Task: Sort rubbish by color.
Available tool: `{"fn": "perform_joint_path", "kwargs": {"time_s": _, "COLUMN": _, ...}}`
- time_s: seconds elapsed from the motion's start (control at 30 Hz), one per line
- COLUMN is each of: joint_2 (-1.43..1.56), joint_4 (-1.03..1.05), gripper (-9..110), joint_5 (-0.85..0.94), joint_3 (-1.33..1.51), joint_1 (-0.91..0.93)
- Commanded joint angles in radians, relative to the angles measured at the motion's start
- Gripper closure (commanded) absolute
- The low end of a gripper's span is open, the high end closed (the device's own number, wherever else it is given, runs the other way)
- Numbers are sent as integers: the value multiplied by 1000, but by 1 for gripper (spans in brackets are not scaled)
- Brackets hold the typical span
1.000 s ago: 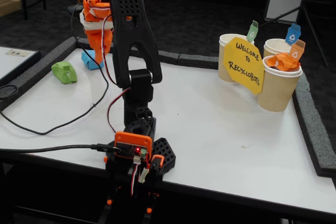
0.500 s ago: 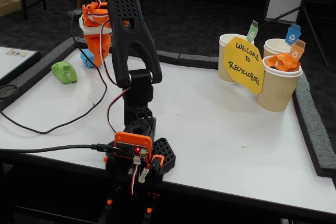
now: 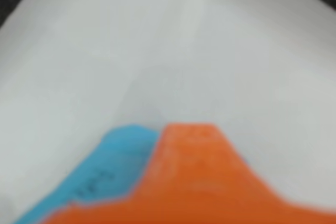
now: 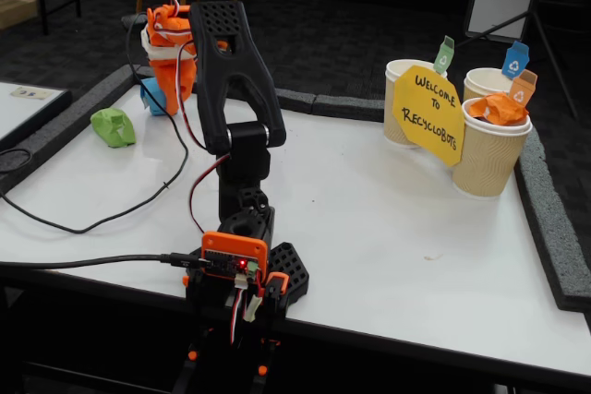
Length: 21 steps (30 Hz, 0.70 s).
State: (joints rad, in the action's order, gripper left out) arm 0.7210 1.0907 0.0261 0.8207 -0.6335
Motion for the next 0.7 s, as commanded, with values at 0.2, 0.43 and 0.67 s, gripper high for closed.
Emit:
{"fn": "perform_joint_path", "kwargs": {"time_s": 0.2, "joint_2": 114, "joint_4": 132, "gripper": 101, "joint_5": -9, "joint_3": -199, "joint_1": 23}}
{"fn": "perform_joint_path", "kwargs": {"time_s": 0.43, "joint_2": 275, "joint_4": 196, "gripper": 101, "joint_5": -12, "joint_3": -123, "joint_1": 20}}
{"fn": "perform_joint_path", "kwargs": {"time_s": 0.67, "joint_2": 515, "joint_4": 192, "gripper": 101, "joint_5": -14, "joint_3": 84, "joint_1": 26}}
